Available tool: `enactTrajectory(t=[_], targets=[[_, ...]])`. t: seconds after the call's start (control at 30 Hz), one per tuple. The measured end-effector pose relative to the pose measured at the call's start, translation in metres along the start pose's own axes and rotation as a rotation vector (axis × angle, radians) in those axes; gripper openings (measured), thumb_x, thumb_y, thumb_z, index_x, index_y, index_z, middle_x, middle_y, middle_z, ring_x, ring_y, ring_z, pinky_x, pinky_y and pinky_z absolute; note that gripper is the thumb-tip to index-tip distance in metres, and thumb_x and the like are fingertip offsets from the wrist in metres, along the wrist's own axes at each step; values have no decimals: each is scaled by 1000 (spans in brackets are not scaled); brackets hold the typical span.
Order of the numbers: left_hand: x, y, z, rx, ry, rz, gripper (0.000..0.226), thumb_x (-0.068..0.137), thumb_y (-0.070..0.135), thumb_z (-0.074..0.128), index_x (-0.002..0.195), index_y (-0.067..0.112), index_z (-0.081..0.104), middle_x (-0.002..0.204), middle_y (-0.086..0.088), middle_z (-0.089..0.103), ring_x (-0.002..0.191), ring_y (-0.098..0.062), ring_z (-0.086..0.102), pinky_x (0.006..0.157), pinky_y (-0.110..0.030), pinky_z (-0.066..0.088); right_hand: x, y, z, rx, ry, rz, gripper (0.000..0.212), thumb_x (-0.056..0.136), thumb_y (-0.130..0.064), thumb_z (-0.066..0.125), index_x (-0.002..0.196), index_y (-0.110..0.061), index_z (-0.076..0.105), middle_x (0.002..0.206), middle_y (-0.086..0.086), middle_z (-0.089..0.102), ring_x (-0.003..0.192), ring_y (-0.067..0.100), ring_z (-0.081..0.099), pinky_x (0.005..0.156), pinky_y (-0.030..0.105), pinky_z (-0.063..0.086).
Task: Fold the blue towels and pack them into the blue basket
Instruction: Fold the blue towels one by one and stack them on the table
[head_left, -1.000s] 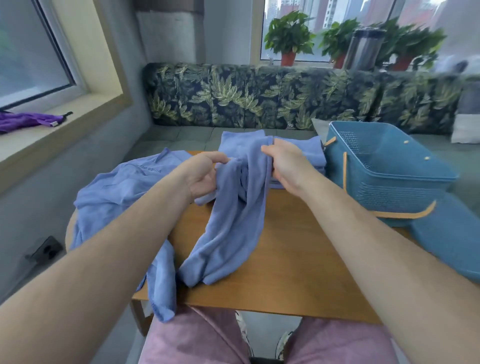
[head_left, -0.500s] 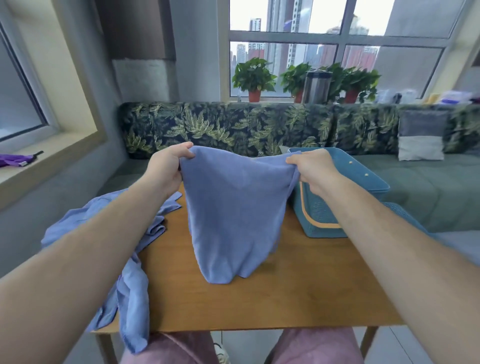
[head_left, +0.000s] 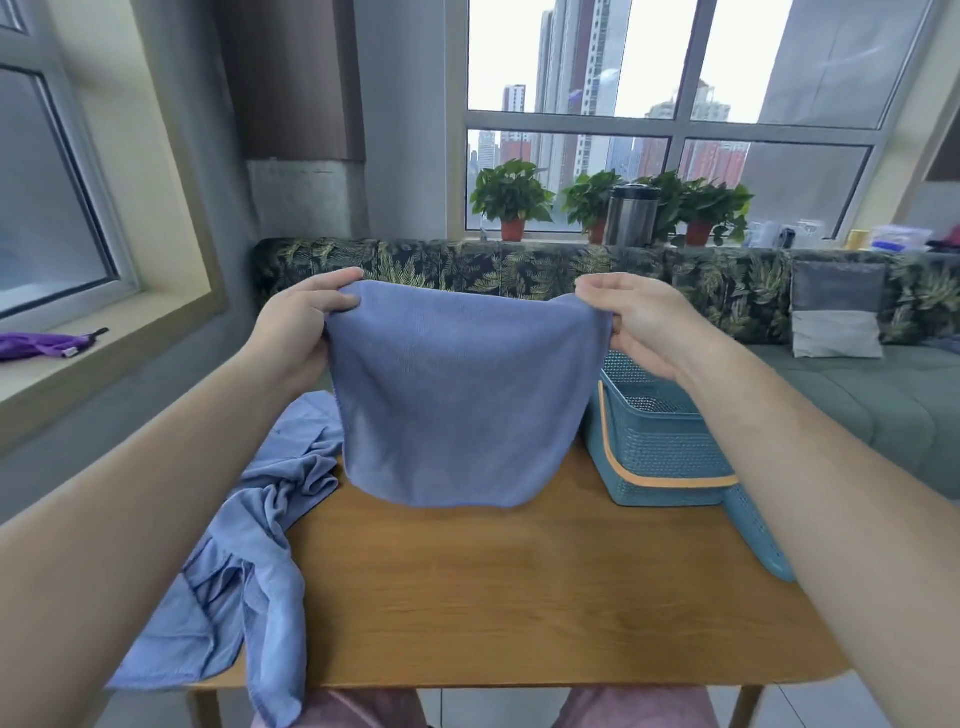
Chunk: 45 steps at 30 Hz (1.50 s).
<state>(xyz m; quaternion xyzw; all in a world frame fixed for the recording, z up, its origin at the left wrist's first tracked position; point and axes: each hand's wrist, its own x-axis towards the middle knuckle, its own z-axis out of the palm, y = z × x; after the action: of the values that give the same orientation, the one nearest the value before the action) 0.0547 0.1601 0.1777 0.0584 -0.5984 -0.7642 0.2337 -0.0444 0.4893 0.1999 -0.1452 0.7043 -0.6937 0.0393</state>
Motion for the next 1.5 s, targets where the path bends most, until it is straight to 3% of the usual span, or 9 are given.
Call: enactTrajectory(t=[0.17, 0.3, 0.43, 0.57, 0.7, 0.77, 0.9, 1.23, 1.5], targets=[[-19, 19, -2, 14, -37, 63, 43, 79, 3, 64, 117, 21, 74, 119, -6, 72, 110, -20, 67, 98, -32, 52, -13, -15, -16, -85, -48, -82, 16, 94, -13, 68, 109, -10, 72, 101, 8, 72, 86, 17, 67, 81, 34, 58], [-17, 14, 4, 119, 61, 128, 26, 83, 8, 68, 105, 19, 77, 80, 2, 71, 62, -9, 59, 57, -17, 47, -11, -9, -19, -183, 64, -82, 13, 90, -19, 75, 100, -11, 76, 103, 9, 75, 88, 19, 68, 81, 37, 61], [5, -15, 0, 409, 121, 92, 26, 77, 6, 77, 98, 22, 77, 85, 3, 72, 74, -13, 61, 75, -26, 52, -1, 15, -12, -249, 127, -14, 11, 87, -11, 76, 98, -14, 77, 107, 9, 75, 104, 24, 69, 95, 47, 57], [26, -42, -8, 569, 120, 1, 30, 74, -5, 77, 91, 21, 76, 88, -6, 71, 81, -25, 65, 89, -49, 58, 9, 39, 1, -365, 93, 31, 31, 85, -1, 73, 112, -16, 73, 112, 1, 68, 107, 21, 64, 92, 33, 53], [37, -46, 0, 810, 168, 182, 19, 86, 3, 68, 101, 12, 75, 71, 2, 60, 61, -13, 52, 64, -24, 48, 22, 43, 7, -679, 213, -163, 10, 91, -15, 69, 96, -23, 72, 97, -6, 58, 96, 17, 57, 72, 26, 43], [34, -38, 4, 860, 177, 283, 13, 91, 6, 65, 98, 12, 74, 67, 1, 59, 56, -10, 48, 52, -16, 40, 27, 44, 5, -753, 268, -297, 11, 92, -18, 69, 86, -27, 71, 105, -1, 53, 103, 19, 52, 81, 27, 41], [17, -37, 0, 856, 185, 378, 15, 94, 5, 59, 97, 14, 71, 84, 0, 66, 66, -3, 52, 54, -4, 36, 8, 54, -2, -723, 170, -384, 14, 93, -15, 65, 85, -26, 69, 92, -15, 60, 85, 1, 54, 78, 27, 41], [-91, -210, -64, 583, 137, -45, 5, 95, 16, 66, 98, 20, 67, 96, 1, 72, 90, -8, 65, 80, -17, 48, -88, 239, -23, -642, 9, -49, 17, 95, -18, 66, 86, -33, 67, 88, -7, 72, 86, 15, 66, 79, 33, 48], [-119, -255, -74, 664, 221, -128, 16, 96, 35, 64, 97, 21, 71, 89, 11, 69, 83, 2, 62, 67, -11, 43, -102, 287, -25, -679, 2, 65, 14, 99, -26, 60, 90, -20, 69, 87, -6, 70, 88, 18, 66, 81, 38, 49]])
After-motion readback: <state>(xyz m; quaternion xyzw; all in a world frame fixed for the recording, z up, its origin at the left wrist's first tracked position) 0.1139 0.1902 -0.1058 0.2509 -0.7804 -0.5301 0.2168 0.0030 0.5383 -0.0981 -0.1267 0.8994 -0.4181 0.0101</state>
